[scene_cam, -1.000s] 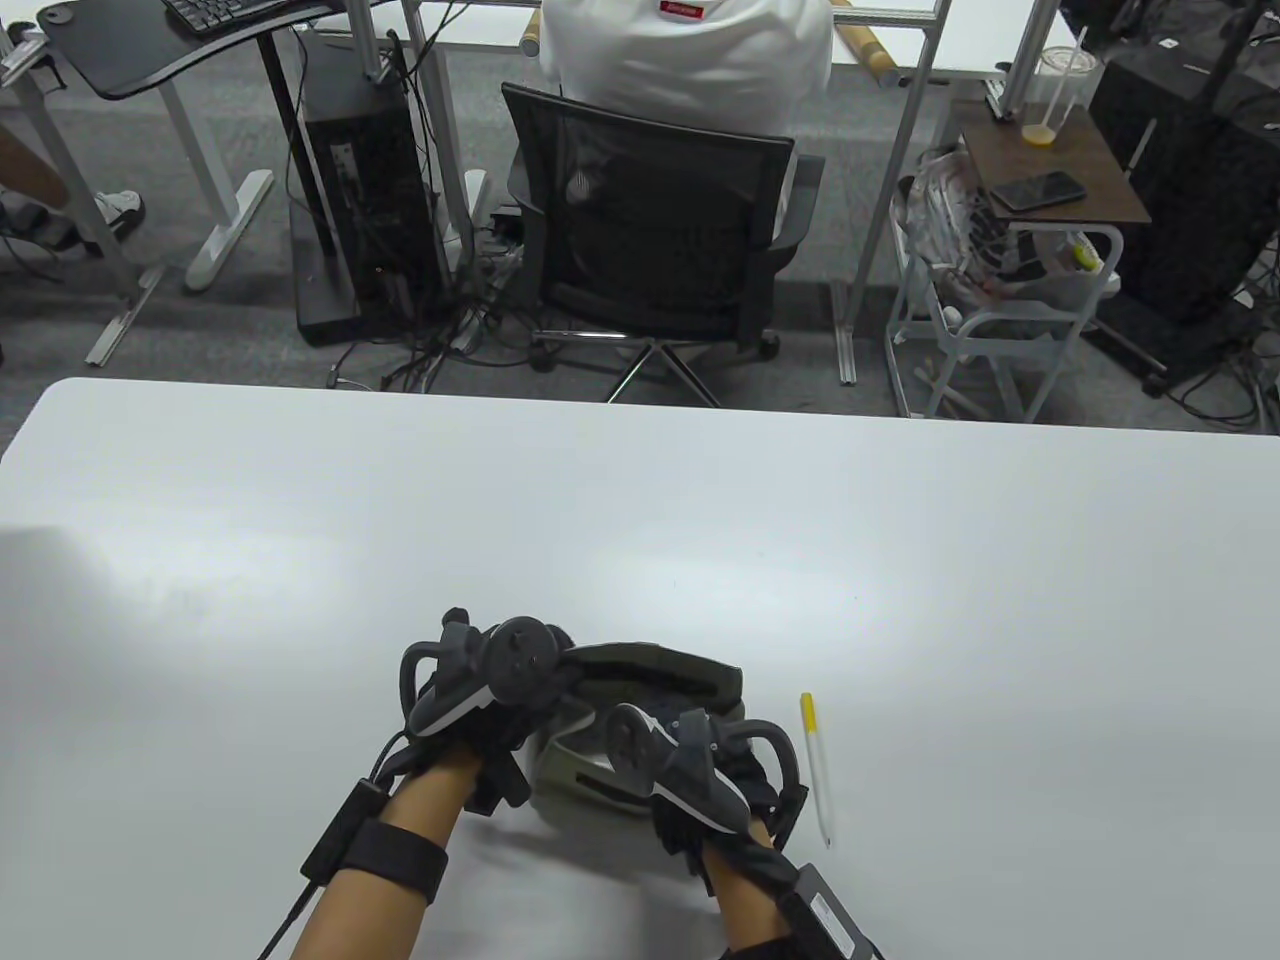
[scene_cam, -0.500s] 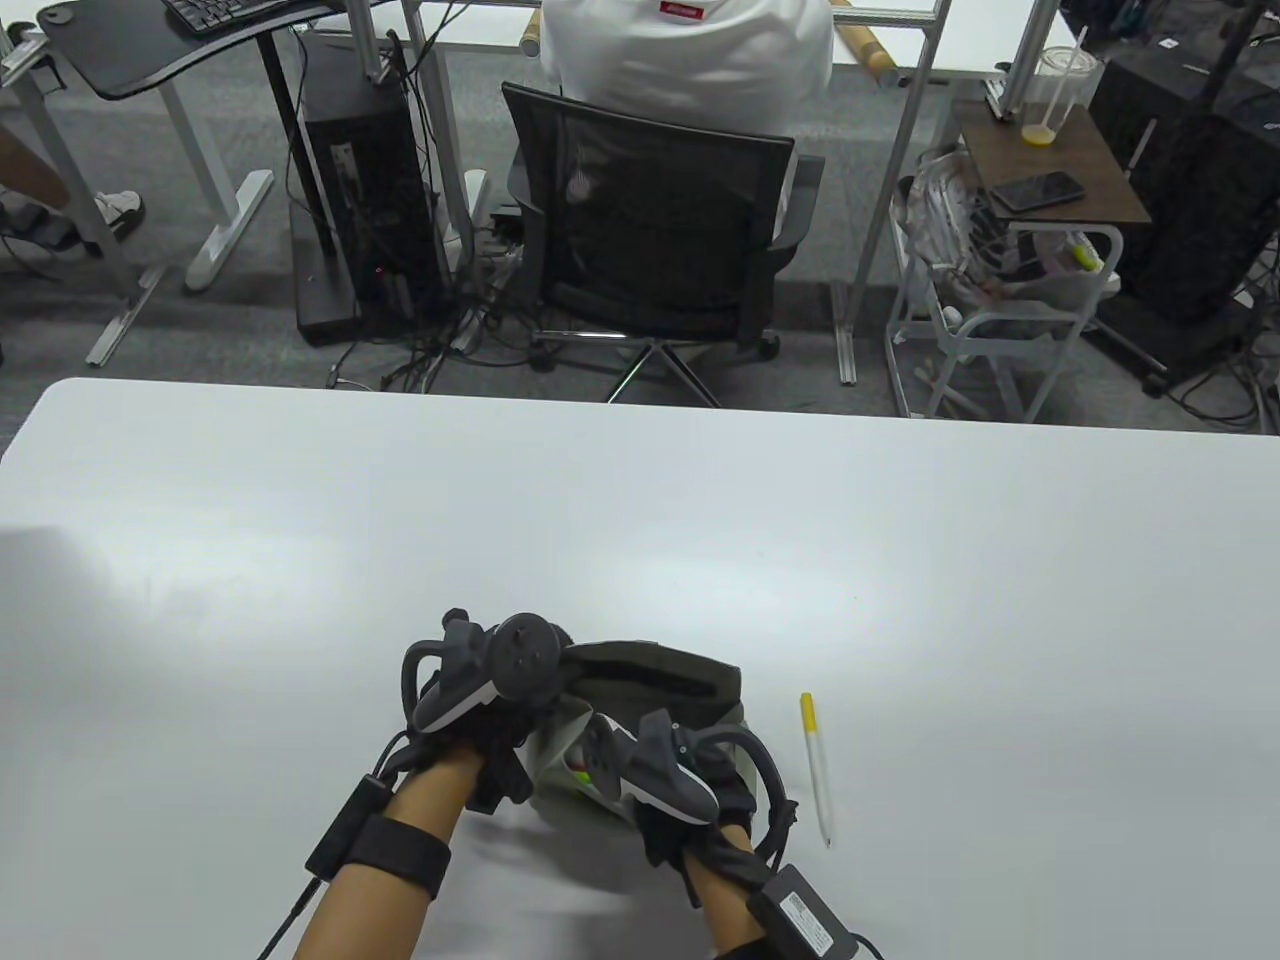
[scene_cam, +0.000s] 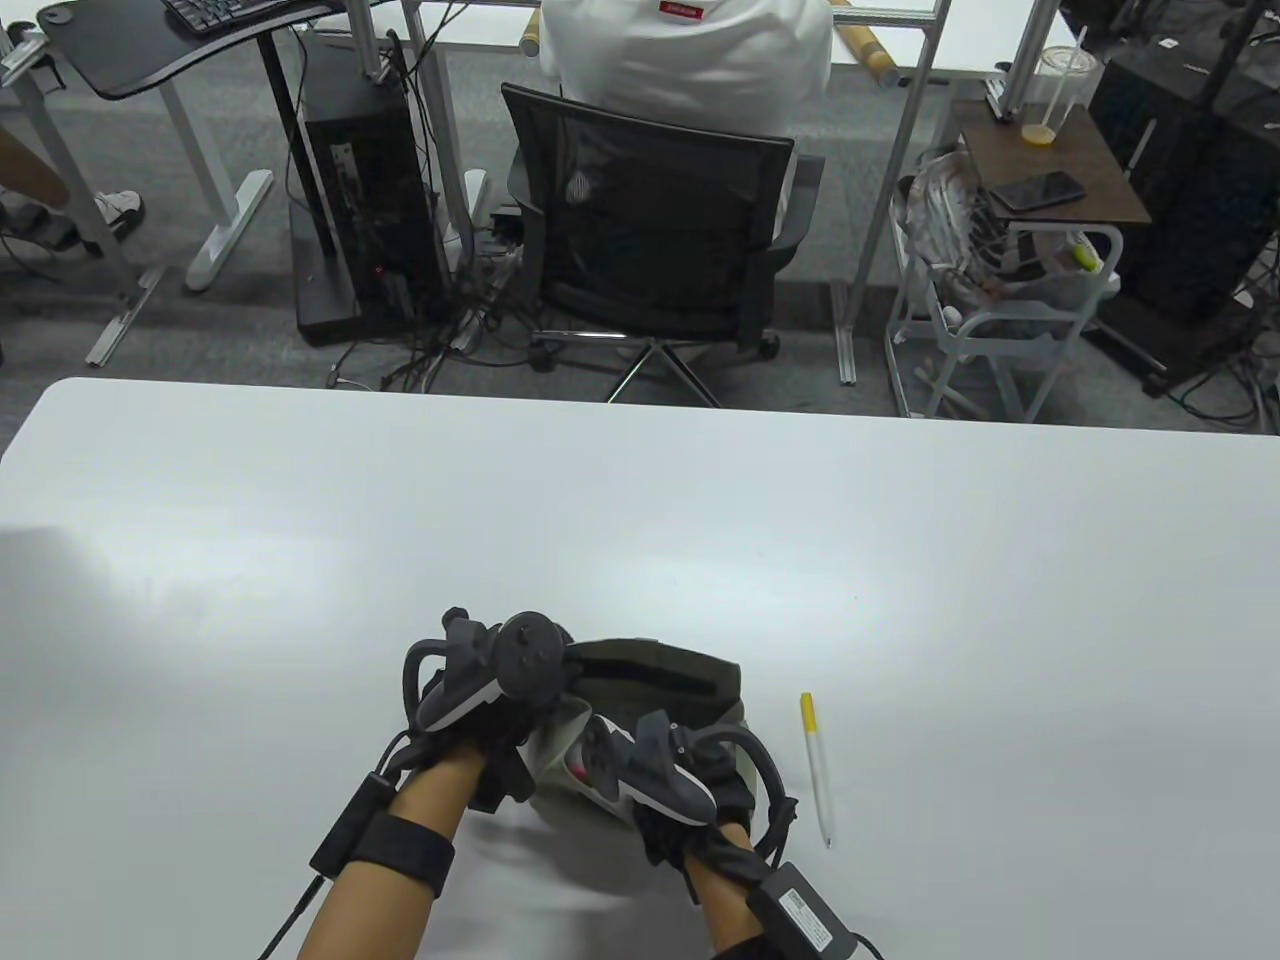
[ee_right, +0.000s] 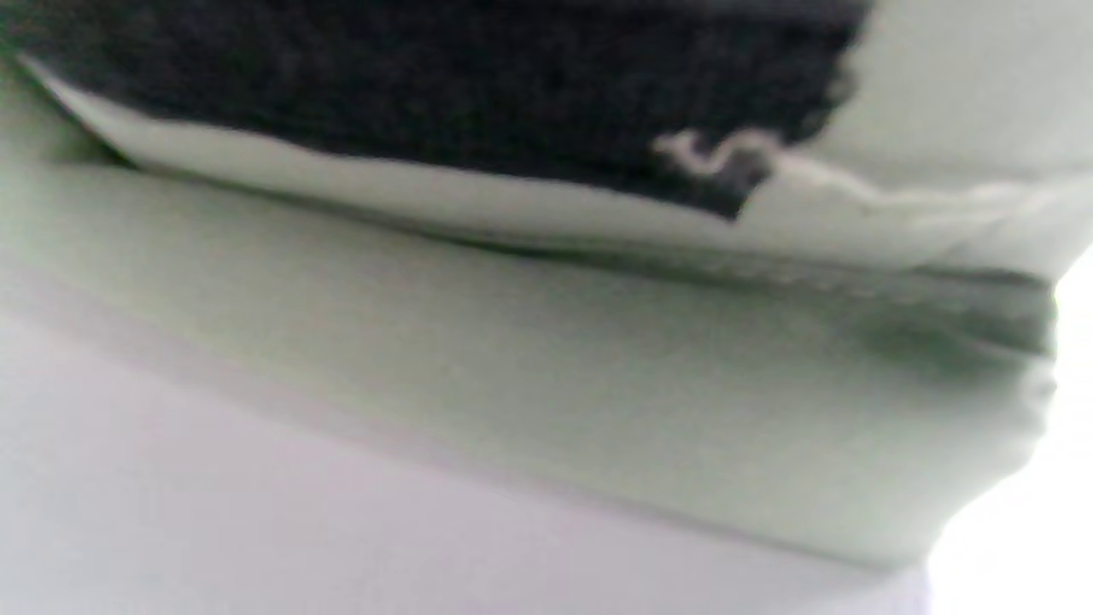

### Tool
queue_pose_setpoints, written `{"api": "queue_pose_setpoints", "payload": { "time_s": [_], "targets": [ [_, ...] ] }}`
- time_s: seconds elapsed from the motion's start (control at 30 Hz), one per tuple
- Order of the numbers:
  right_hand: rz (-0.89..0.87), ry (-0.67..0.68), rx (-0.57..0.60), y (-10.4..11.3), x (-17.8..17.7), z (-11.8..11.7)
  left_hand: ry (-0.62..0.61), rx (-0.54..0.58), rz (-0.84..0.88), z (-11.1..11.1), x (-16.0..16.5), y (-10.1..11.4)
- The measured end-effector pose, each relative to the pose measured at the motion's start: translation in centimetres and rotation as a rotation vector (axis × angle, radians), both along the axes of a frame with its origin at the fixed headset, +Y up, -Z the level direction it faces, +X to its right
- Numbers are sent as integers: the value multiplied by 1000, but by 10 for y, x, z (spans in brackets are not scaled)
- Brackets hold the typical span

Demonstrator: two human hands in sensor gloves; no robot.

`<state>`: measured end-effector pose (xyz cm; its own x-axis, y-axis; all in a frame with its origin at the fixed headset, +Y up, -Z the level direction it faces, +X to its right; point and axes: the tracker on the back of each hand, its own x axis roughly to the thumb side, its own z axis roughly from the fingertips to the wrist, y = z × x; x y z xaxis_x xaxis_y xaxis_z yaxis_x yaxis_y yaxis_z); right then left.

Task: Twist to extend twist pen refills

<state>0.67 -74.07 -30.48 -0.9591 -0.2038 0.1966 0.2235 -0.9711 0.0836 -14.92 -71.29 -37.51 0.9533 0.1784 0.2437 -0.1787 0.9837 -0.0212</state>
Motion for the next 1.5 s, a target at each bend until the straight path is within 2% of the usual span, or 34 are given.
{"api": "queue_pose_setpoints", "payload": {
  "time_s": [0.2,0.3,0.43,0.53,0.67,0.77,0.9,1.1,1.2,1.5],
  "targets": [
    [-47,-47,92,25,14,8,5,-19,-11,0,2,4],
    [-184,-67,139,41,27,14,2,-7,-44,2,4,6],
    [-368,-93,260,58,46,22,6,-8,-32,8,3,13],
    [-523,-108,346,66,60,27,10,35,52,17,1,35],
    [-710,-121,442,70,70,31,-35,161,190,40,7,83],
    [-771,-115,470,70,69,32,-79,234,276,57,17,113],
    [-824,-108,450,67,65,33,-114,223,320,73,35,136],
    [-815,-71,435,65,55,35,-80,242,147,79,55,140],
    [-801,-58,444,66,54,37,-80,300,165,81,58,137],
    [-829,-57,439,68,55,38,-111,279,219,81,56,140]
  ]
}}
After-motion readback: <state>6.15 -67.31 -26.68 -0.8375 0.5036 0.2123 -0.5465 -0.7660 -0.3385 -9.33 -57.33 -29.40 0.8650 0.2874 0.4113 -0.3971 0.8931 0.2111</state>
